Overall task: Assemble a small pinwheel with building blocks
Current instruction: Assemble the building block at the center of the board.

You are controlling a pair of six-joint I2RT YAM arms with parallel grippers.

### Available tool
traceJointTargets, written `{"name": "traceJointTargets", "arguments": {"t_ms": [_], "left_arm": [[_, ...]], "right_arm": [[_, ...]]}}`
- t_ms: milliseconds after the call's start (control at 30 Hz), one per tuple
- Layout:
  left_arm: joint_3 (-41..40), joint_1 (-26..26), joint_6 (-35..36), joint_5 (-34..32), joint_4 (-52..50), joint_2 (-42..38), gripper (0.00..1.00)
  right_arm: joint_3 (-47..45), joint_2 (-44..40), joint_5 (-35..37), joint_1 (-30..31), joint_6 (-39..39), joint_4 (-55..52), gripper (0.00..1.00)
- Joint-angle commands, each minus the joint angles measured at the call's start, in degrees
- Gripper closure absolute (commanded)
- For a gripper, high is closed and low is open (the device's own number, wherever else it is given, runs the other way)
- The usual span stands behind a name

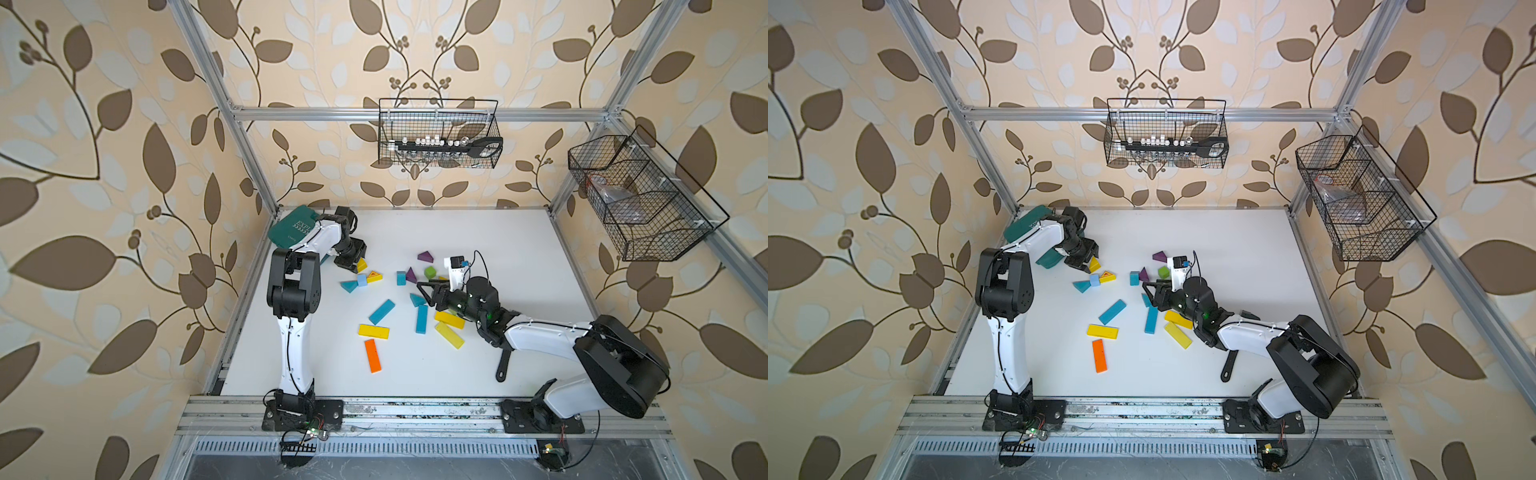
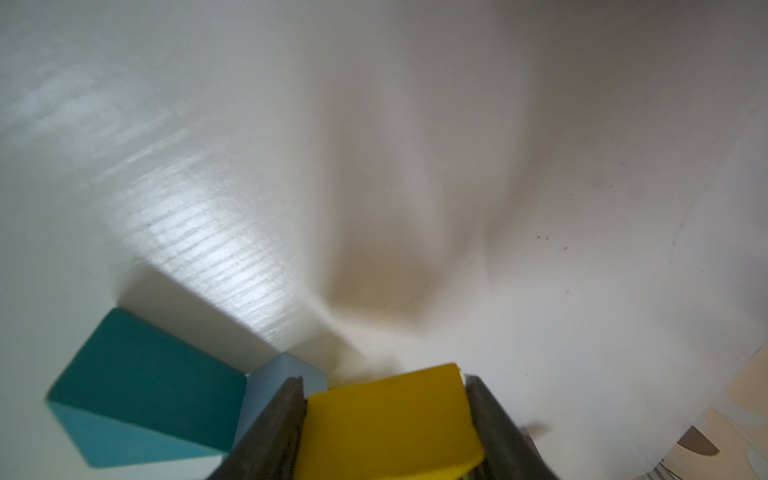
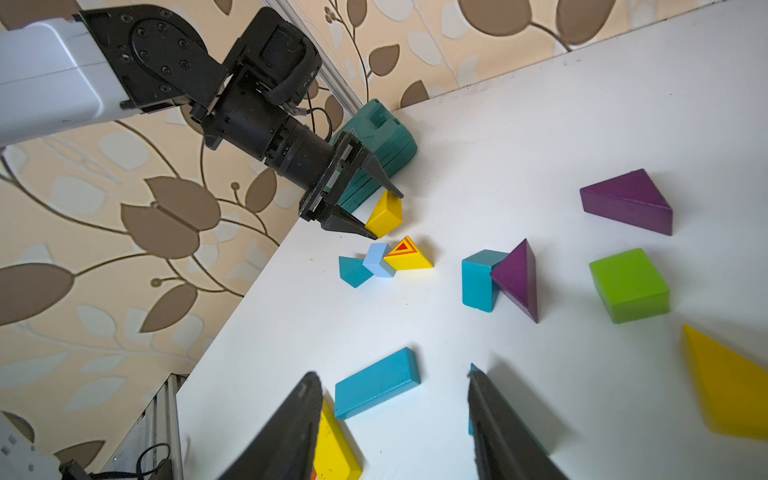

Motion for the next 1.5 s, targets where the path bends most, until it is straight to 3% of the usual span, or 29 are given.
{"name": "traceJointTargets", "arguments": {"t_ms": [0, 367, 567, 833, 967, 1167, 1467], "left_arm": [[2.3, 0.5, -0.4, -1.1, -1.4, 1.0, 0.70], [4.0, 0.6, 0.3, -0.9, -2.0, 4.1, 0.64], [4.1, 0.6, 0.4, -0.3, -1.8, 5.2, 0.48], [4.5, 1.1, 1.1, 0.1, -2.0, 5.8, 0.42], [4.8, 1.4, 1.5, 0.3, -2.2, 5.7, 0.32], [5.3, 2.1, 2.1, 1.3, -2.0, 5.1, 0.31], [5.9, 6.0, 7.4, 3.0, -2.9, -3.0, 0.24]], "right_arm": [[-0.3, -0.5, -0.7, -0.2, -1.0, -0.9, 0.43], [0.0, -0.3, -0.6, -0.3, -1.2, -1.5, 0.42], [0.3, 0.2, -1.0, -0.3, -1.3, -1.7, 0.38], [0.7, 0.4, -1.0, -0.4, -1.5, -2.6, 0.37], [1.1, 0.3, -1.2, -0.4, -1.6, -3.6, 0.35], [1.9, -0.2, -1.3, -0.5, -1.6, -5.4, 0.33], [13.2, 2.6, 0.6, 1.2, 0.0, -23.6, 0.39]]}}
